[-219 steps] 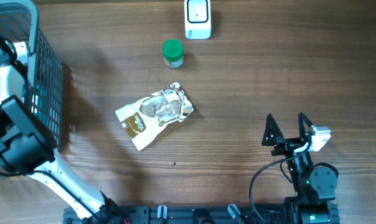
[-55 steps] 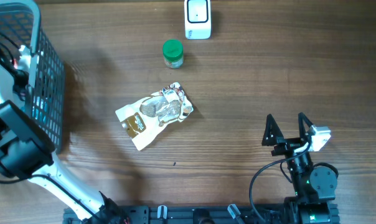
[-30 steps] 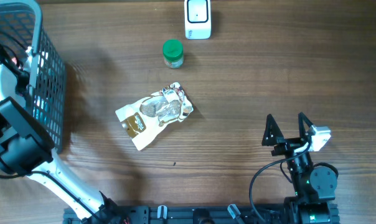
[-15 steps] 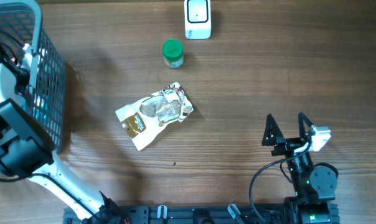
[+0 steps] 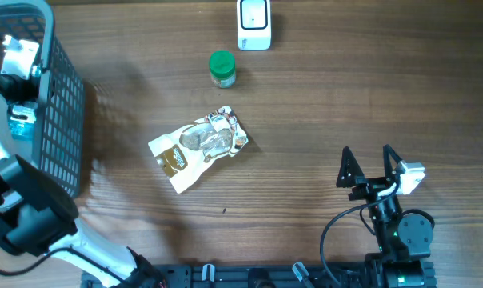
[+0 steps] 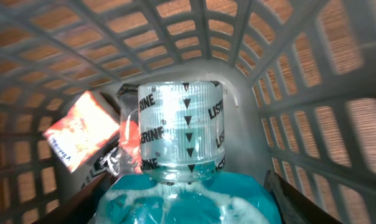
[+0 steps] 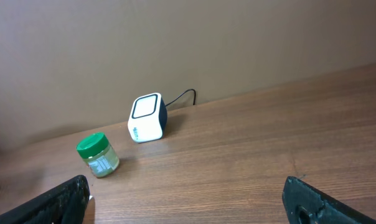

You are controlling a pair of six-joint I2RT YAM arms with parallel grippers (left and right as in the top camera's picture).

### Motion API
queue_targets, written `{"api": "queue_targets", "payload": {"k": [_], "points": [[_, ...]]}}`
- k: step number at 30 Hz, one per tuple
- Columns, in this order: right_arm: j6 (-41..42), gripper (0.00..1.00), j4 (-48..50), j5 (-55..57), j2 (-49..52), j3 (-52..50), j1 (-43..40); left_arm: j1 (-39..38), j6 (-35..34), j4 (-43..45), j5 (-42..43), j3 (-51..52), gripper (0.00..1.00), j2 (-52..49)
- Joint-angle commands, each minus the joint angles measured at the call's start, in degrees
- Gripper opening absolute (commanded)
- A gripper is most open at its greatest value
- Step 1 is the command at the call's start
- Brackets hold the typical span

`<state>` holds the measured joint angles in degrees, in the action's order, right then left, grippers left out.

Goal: Scan the item barcode

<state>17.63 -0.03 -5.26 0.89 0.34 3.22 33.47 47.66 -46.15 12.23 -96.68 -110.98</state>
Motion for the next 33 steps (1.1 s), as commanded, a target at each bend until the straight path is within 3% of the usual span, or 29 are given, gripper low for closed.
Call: {"api": "queue_targets", "payload": {"k": [1, 20, 33], "points": [[-1.0, 1.0, 0.1, 0.8, -0.5, 0.0, 0.2, -0.2, -1.7, 0.3, -0.1, -0.1, 0.44, 6.8], [-0.9, 1.0, 0.1, 0.8, -0.5, 0.0, 0.2, -0.2, -6.2, 0.5, 0.9, -0.1, 0.45, 21.2], [-1.0, 1.0, 0.1, 0.8, -0.5, 0.0, 0.2, -0.3, -9.2, -0.8, 12.3, -0.1, 0.49, 28.7]]}}
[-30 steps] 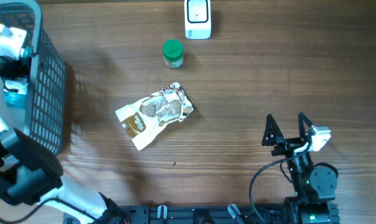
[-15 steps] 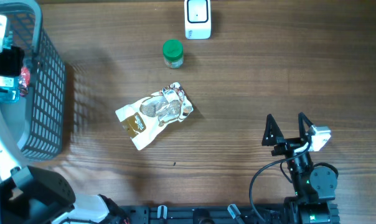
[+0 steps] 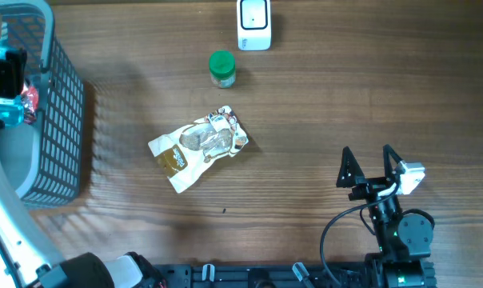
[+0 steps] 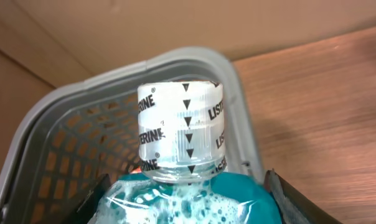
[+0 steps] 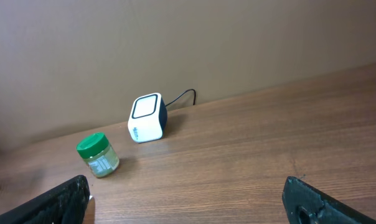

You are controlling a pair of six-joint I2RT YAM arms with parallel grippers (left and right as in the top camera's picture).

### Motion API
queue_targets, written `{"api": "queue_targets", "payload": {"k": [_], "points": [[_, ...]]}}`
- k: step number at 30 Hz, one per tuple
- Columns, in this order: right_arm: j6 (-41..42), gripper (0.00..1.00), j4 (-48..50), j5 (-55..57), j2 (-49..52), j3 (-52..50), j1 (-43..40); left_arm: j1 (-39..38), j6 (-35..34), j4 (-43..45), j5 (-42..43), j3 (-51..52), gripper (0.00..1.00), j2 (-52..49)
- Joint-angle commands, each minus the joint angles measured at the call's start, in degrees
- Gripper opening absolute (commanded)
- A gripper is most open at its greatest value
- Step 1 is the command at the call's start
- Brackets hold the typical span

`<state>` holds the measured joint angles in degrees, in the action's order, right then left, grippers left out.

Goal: Scan the item barcode

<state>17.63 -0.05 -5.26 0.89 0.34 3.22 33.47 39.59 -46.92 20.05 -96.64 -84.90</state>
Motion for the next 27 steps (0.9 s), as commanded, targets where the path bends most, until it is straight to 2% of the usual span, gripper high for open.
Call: {"api": "queue_targets", "payload": {"k": [1, 4, 10, 14, 21, 27], "points": [[-1.0, 1.0, 0.2, 0.7, -0.5, 0.0, 0.2, -0.3, -1.2, -0.1, 4.7, -0.1, 0.49, 2.8], [-0.9, 1.0, 0.2, 0.8, -0.5, 0.0, 0.2, -0.3, -1.6, -0.3, 7.1, -0.1, 0.49, 2.8], [-1.0, 1.0, 0.2, 0.8, -0.5, 0.0, 0.2, -0.3, -2.7, -0.4, 19.2, -0.1, 0.5, 2.8], [-1.0, 1.0, 0.2, 0.8, -0.5, 0.0, 0.2, -0.5, -4.1, -0.5, 23.9, -0.1, 0.49, 2.8], [-1.0, 1.0, 0.2, 0.8, -0.5, 0.0, 0.2, -6.0, -4.2, -0.5, 24.3, -0.1, 0.48, 2.8], [-1.0, 1.0, 0.2, 0.8, -0.5, 0.0, 0.2, -15.3, -4.6, -0.8, 24.3, -0.1, 0.45, 2.6]]}}
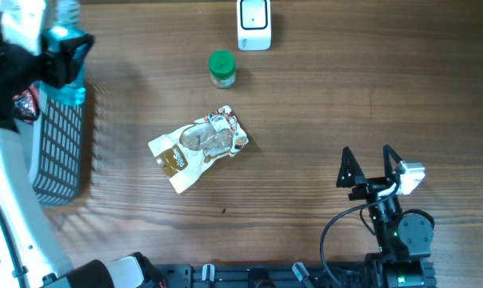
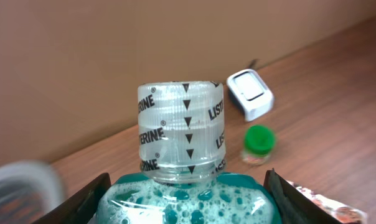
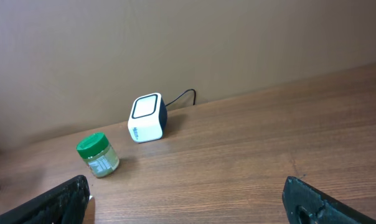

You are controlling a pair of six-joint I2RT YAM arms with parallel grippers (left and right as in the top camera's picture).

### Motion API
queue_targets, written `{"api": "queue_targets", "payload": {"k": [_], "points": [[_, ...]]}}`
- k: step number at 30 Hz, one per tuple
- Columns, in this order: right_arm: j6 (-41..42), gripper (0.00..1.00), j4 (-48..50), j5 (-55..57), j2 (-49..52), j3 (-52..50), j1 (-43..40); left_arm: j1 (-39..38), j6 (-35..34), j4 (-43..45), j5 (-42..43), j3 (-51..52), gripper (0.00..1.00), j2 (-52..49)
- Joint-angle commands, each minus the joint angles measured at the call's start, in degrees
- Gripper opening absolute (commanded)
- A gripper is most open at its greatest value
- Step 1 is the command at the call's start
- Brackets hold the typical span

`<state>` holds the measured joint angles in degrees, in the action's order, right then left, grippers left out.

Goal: Scan the item barcode
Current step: 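Carry the bottle toward the white scanner and hold it there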

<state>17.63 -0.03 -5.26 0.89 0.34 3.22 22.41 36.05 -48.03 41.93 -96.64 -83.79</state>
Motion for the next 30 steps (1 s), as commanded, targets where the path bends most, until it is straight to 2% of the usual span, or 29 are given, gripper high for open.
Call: {"api": "queue_targets", "payload": {"k": [1, 9, 17, 30], "points": [[-1.0, 1.0, 0.1, 0.8, -0.5, 0.0, 0.2, -6.2, -1.0, 0.1, 2.4, -0.1, 0.45, 1.5], [-1.0, 1.0, 0.1, 0.8, -0.5, 0.0, 0.2, -21.7, -1.6, -0.5, 2.4, -0.1, 0.44, 0.0], [-1.0, 1.0, 0.1, 0.8, -0.5, 0.0, 0.2, -34.9, -2.1, -0.7, 2.1, -0.1, 0.44, -7.1], [-1.0, 1.0, 0.1, 0.8, -0.5, 0.0, 0.2, -45.9, -2.3, -0.7, 2.1, -0.1, 0.45, -24.8]]}}
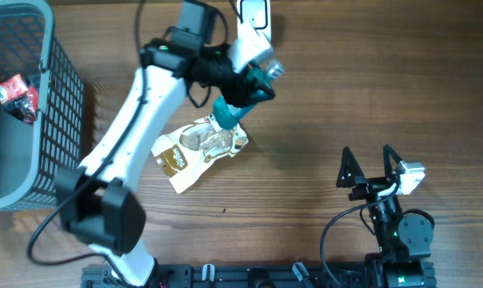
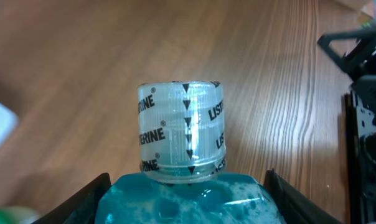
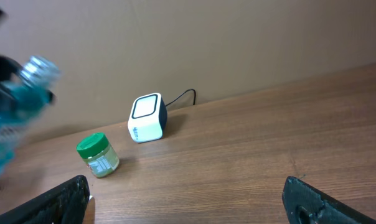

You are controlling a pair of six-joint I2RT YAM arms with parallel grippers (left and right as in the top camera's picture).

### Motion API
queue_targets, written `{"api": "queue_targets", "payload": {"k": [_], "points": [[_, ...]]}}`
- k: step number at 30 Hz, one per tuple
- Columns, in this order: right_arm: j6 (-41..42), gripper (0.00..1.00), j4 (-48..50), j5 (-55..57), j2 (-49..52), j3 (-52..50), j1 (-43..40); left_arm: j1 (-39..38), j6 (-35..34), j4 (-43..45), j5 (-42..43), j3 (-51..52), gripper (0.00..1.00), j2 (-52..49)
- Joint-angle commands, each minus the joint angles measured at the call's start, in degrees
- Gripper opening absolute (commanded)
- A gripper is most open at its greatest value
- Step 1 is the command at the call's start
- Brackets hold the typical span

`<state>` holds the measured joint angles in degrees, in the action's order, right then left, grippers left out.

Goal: Scan the item barcode
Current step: 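Carry the bottle toward the white scanner and hold it there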

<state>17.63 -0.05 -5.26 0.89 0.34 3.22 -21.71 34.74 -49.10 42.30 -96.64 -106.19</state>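
A blue mouthwash bottle (image 2: 183, 140) with a clear ribbed cap fills the left wrist view. My left gripper (image 1: 232, 98) is shut on its body, with dark fingers (image 2: 91, 198) on either side. It holds the bottle tilted above the table, cap toward the right, just below the white scanner (image 1: 253, 14). From the right wrist the bottle (image 3: 17, 106) shows at the far left, left of the scanner (image 3: 147, 118). My right gripper (image 1: 371, 172) rests open and empty at the front right.
A green-lidded jar (image 3: 98, 155) stands in front of the scanner, hidden by my left arm in the overhead view. A snack pouch (image 1: 200, 148) lies mid-table. A grey basket (image 1: 57, 120) with a red packet (image 1: 13, 92) sits at the far left.
My left gripper, still holding the bottle, was at the basket's top right corner and is now over the table's middle back, near the scanner. The right arm has not moved.
My left gripper was shut on the mouthwash bottle deep in the basket. Then it held the bottle above the basket's rim, then at the basket's right edge, and now in front of the scanner. The right gripper stayed open and still.
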Motion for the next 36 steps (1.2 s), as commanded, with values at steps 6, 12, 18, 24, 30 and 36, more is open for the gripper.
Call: {"api": "queue_targets", "payload": {"k": [6, 12, 18, 24, 30, 36], "points": [[-1.0, 1.0, 0.2, 0.8, -0.5, 0.0, 0.2, -5.2, -0.9, 0.4, 1.4, 0.0, 0.45, -8.7], [-1.0, 1.0, 0.2, 0.8, -0.5, 0.0, 0.2, -7.7, -0.9, 0.7, -4.3, 0.0, 0.45, -13.8], [-1.0, 1.0, 0.2, 0.8, -0.5, 0.0, 0.2, -8.1, -0.9, 1.3, -11.7, 0.0, 0.47, -18.4], [-1.0, 1.0, 0.2, 0.8, -0.5, 0.0, 0.2, -8.1, -0.9, 2.6, -11.8, 0.0, 0.54, -21.4], [-1.0, 1.0, 0.2, 0.8, -0.5, 0.0, 0.2, -8.1, -0.9, 3.2, -11.8, 0.0, 0.62, -22.0], [-0.9, 1.0, 0.2, 0.8, -0.5, 0.0, 0.2, -8.3, -0.9, 3.5, -11.5, 0.0, 0.73, -22.1]]}}
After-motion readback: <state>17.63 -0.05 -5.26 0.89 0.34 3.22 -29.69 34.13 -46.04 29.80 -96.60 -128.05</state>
